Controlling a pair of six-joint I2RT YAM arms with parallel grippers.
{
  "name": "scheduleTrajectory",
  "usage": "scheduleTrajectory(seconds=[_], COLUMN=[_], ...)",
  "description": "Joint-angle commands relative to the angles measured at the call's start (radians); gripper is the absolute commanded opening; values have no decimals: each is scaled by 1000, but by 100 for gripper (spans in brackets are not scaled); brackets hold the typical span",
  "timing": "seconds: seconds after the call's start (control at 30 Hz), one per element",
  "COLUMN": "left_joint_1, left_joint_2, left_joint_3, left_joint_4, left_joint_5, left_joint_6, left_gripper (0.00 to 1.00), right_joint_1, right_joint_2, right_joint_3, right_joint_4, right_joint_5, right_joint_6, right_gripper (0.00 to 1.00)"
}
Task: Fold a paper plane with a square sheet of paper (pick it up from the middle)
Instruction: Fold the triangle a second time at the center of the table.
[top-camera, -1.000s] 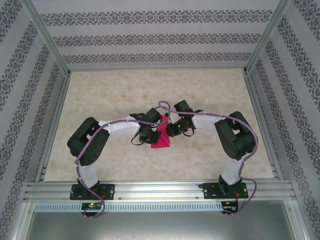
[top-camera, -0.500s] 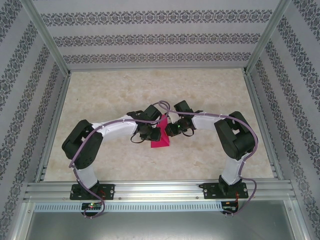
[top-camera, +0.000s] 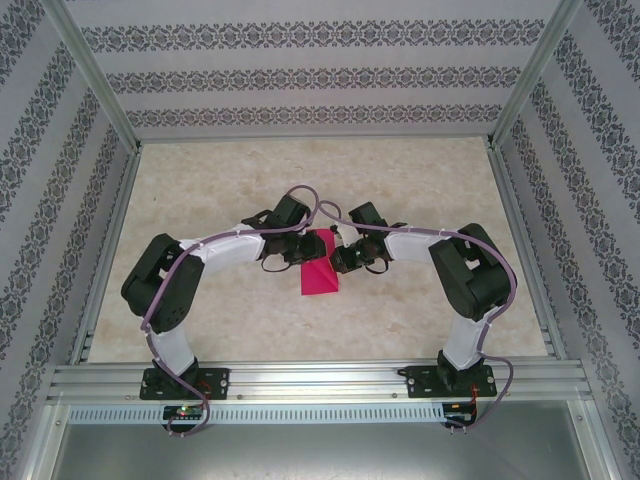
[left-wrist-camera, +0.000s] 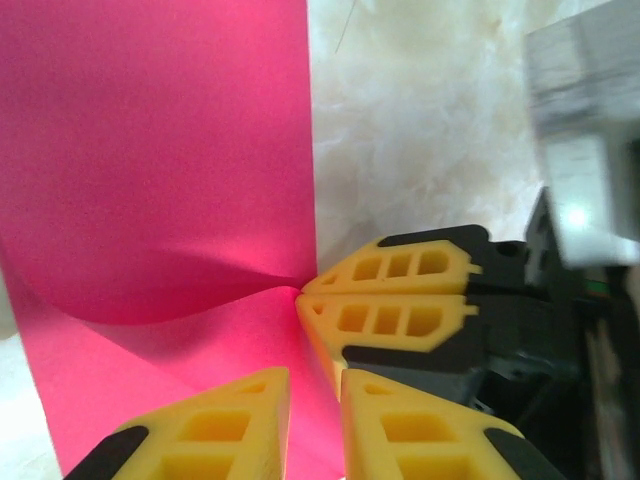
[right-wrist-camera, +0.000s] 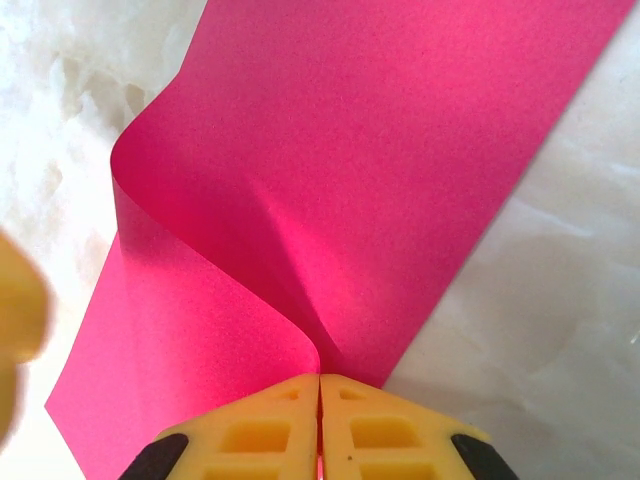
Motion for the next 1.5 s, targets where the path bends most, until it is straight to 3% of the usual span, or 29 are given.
scheduleTrajectory(seconds=[0.0,0.33,1.0,1.17,1.33,1.47], left_joint_1=[6,6,4,4,4,4], left_joint_2=[22,48,126,132,137,136], left_joint_3=[8,-60,-108,-111,-106,-108], left_joint_4=[62,201,97,90,83,91], left_joint_5=[18,35,-60,-67,-62,-49], left_joint_6=[-43,-89,-30,-17,-2,2], left_gripper=[23,24,20,20,19,19], right_joint_1=[-8,-8,-8,-8,-19,-16], right_joint_2=[8,15,7,-48,-162,-229], right_joint_3=[-29,-26,-23,4,6,-35], right_joint_4=[-11,-9,0,-19,-51,-21], right_joint_5=[25,21,-4,-12,24,-35], right_joint_6=[7,5,19,55,102,181], right_gripper=[9,9,11,16,31,27])
